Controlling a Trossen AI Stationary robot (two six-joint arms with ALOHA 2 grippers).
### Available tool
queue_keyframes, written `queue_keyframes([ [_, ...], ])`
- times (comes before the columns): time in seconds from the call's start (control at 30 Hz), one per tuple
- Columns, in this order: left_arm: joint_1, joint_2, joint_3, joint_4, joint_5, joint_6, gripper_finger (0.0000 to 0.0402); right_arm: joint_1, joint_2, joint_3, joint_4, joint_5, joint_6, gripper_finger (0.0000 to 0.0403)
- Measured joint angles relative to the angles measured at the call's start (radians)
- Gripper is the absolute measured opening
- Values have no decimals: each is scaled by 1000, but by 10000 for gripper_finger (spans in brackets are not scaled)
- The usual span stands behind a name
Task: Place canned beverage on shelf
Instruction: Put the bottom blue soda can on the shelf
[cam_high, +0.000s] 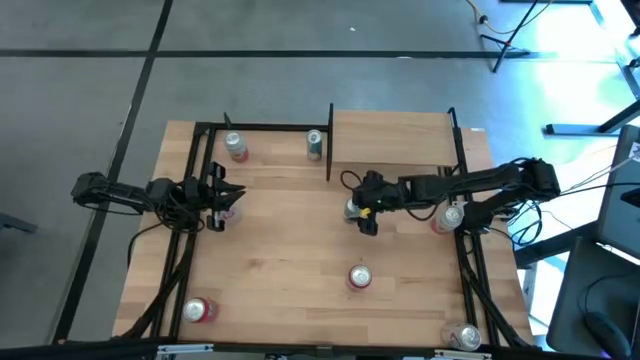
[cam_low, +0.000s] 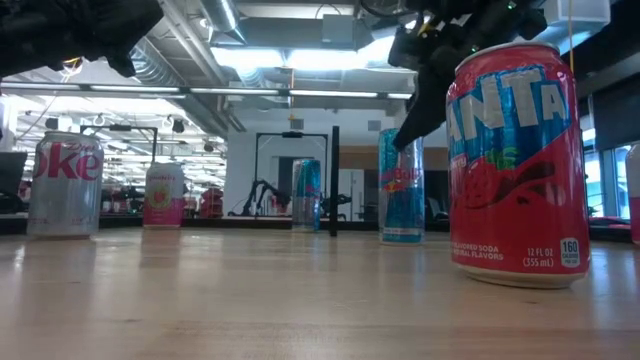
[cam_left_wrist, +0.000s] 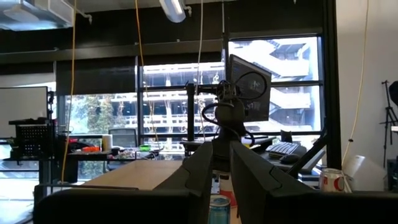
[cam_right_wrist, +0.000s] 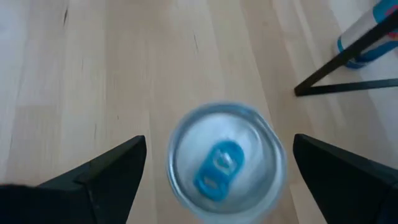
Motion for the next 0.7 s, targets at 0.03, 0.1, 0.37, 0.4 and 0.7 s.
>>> queue_keyframes([
  [0.03, 0, 0, 0, -1, 0, 0, 48, 0, 6, 0, -3, 2, 1, 390],
  [0.1, 0, 0, 0, 0, 0, 0, 48, 0, 23, -1, -10, 3, 3, 388],
  [0.37, 0, 0, 0, -2, 0, 0, 48, 0, 36, -1, 3, 1, -2, 286],
  [0.4, 0, 0, 0, -2, 0, 0, 48, 0, 36, -1, 2, 1, -5, 266],
  [0.7, 0, 0, 0, -2, 0, 0, 48, -1, 4, 19, -41, -34, -21, 203],
])
